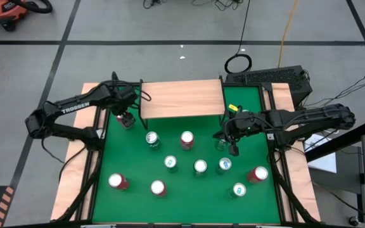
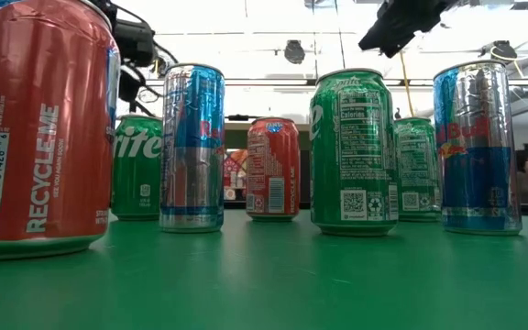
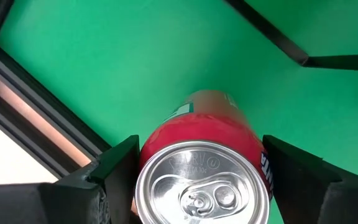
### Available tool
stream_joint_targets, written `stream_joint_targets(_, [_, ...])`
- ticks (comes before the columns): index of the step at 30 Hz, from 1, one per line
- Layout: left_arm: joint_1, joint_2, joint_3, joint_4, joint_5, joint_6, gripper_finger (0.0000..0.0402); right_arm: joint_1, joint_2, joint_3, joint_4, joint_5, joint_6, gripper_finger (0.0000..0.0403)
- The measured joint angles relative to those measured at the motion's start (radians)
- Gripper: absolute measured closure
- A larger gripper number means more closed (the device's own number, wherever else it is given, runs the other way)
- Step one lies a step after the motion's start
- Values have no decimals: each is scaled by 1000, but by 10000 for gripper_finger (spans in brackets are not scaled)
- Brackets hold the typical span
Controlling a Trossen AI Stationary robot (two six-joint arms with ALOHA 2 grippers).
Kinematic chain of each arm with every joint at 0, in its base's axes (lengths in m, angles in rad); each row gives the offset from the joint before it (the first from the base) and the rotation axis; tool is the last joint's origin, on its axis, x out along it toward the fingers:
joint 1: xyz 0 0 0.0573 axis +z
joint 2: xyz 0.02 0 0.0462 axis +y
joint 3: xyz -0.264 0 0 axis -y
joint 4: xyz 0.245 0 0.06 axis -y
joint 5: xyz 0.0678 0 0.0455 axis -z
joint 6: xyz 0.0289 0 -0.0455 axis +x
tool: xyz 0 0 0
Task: Place canned beverage on shelf
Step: Put the red soda can on the shelf
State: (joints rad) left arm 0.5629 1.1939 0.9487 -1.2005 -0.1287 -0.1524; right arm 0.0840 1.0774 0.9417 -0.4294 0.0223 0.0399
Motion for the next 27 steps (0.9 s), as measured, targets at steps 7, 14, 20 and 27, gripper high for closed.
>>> stream_joint_targets(7, [-37, 0, 118, -129, -3, -23, 121, 29, 87, 0, 74, 0, -6, 403])
stream_joint_targets(14, [-76, -20, 259, -265, -17, -59, 121, 74, 150, 0, 206, 0, -43, 403])
stream_joint_targets(20, [-104, -62, 387, -336, -18, -116, 121, 84, 203, 0, 294, 2, -64, 403])
stream_joint_targets(27, [-145, -132, 494, -369, 1, -181, 121, 84, 293, 0, 411, 3, -62, 403])
